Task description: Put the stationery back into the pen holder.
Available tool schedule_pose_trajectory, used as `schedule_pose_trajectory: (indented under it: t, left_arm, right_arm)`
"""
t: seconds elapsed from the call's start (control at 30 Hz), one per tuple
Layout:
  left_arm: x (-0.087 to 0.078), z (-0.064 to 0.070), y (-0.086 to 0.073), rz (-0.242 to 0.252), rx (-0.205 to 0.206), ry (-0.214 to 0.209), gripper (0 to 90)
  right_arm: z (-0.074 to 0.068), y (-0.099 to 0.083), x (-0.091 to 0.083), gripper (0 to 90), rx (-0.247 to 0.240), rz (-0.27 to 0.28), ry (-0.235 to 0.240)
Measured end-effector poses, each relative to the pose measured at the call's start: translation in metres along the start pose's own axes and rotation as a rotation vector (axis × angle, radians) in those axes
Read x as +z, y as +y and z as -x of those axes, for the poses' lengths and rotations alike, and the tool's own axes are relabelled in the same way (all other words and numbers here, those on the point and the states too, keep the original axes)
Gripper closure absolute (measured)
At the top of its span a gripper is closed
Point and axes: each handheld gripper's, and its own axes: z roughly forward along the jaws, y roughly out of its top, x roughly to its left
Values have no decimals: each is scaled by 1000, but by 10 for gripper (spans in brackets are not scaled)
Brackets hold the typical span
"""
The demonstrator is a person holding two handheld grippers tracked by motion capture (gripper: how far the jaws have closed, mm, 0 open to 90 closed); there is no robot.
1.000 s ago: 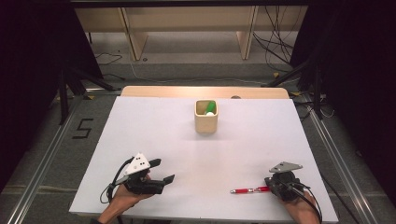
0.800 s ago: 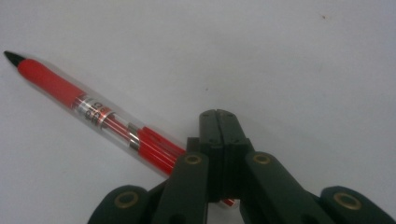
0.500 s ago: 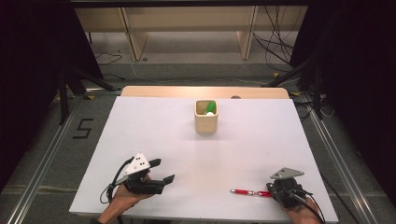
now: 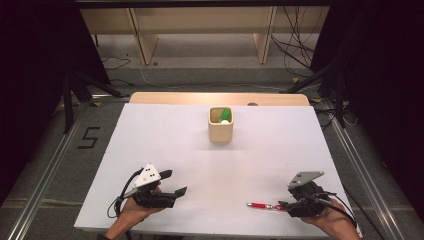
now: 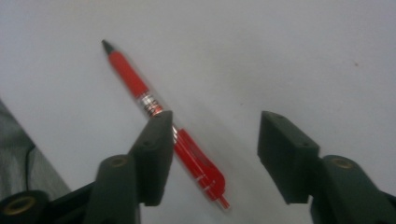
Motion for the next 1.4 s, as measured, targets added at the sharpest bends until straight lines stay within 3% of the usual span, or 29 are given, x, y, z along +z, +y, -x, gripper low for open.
schedule_pose_trajectory:
  t: [0.07, 0.2, 0.47, 0.73, 1.03, 1.4]
  left_arm:
    - [1, 0, 0, -3, 4, 1, 203]
    - [1, 0, 0, -3, 3, 0, 203]
    - [1, -1, 0, -6, 4, 3, 203]
    - [1, 0, 0, -4, 5, 3, 202]
    - [1, 2, 0, -5, 5, -6, 202]
    - [1, 2, 1, -3, 0, -13, 201]
  right_arm:
    - [-3, 3, 2, 381, -27, -36, -8]
    - [-7, 5, 11, 353, -61, -83, 26]
    - [-13, 10, 22, 412, -104, -149, 40]
    - [-18, 16, 28, 487, -158, -181, 53]
    - [-20, 21, 35, 586, -184, -214, 55]
    - [-18, 27, 38, 673, -223, -239, 92]
